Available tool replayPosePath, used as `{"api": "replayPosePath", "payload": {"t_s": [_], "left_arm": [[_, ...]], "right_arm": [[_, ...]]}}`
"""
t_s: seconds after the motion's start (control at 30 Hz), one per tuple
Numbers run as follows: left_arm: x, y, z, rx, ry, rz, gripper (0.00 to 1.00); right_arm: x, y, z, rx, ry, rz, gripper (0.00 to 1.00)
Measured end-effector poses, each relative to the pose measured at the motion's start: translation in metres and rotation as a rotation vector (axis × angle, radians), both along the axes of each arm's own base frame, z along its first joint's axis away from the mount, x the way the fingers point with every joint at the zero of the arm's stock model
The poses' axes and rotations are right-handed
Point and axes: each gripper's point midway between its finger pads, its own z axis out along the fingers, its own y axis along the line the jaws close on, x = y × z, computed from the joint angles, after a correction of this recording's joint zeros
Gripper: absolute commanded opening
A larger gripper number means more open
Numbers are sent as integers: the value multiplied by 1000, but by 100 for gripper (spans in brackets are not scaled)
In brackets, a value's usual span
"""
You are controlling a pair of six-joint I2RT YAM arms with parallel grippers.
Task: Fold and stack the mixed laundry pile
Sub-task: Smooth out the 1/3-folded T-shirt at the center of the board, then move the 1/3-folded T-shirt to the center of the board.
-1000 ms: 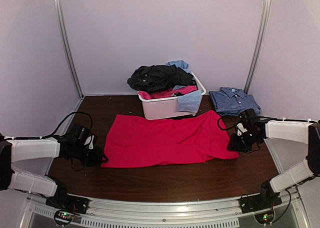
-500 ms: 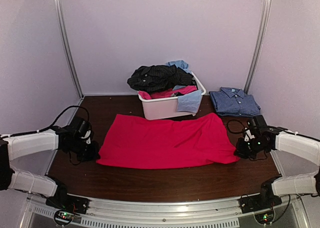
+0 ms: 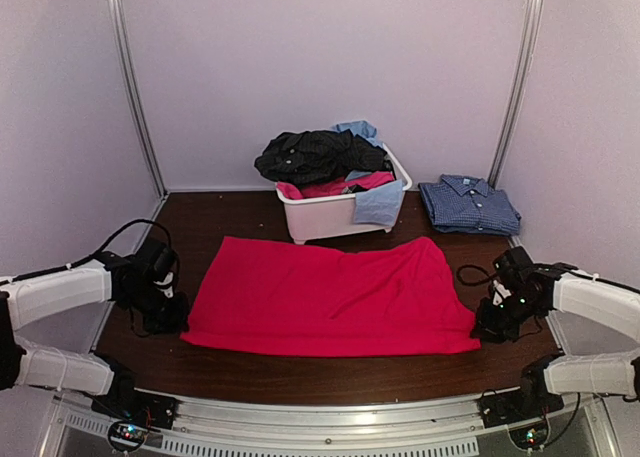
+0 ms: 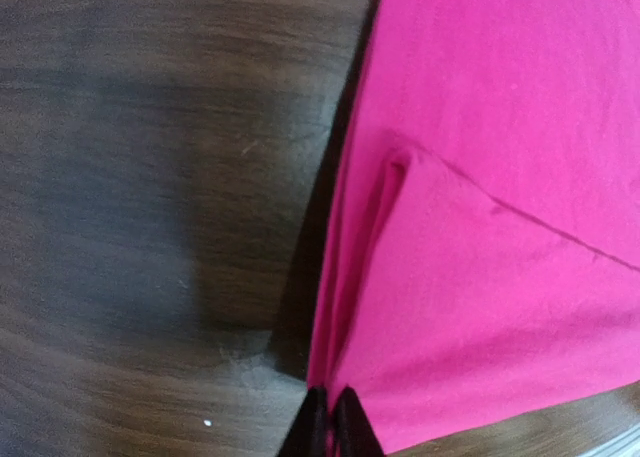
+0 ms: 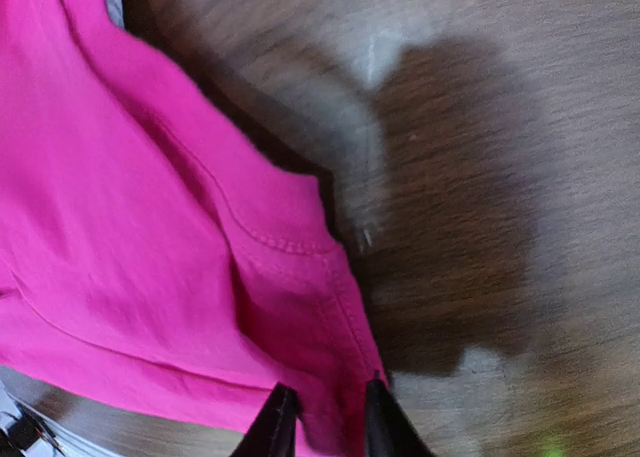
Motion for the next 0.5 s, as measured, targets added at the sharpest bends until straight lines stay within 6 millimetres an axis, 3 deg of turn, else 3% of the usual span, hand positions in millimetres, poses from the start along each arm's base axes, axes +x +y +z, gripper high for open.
{"api": "replayPosePath", "payload": {"t_s": [0.1,0.13,0.2,0.3,0.43,0.5], "left_arm": [[-4,2,4,-6,1,13,38],[-6,2,6,-8,0,17,52],[-6,3,12,-6,-14,4,65],[8,-3,34,-21,-77,-22,66],[50,-29,68,-97,-206,-96,63],[71,-46,70,-131,-238,-144,60]], "right_arm": [[-9,3,-3,12,34,25,62],[-9,4,-2,12,38,37,70],[-5,5,7,14,26,47,82],[25,12,43,27,-108,76,83],[85,29,106,63,-379,149,75],[110,41,119,87,-439,194,71]]}}
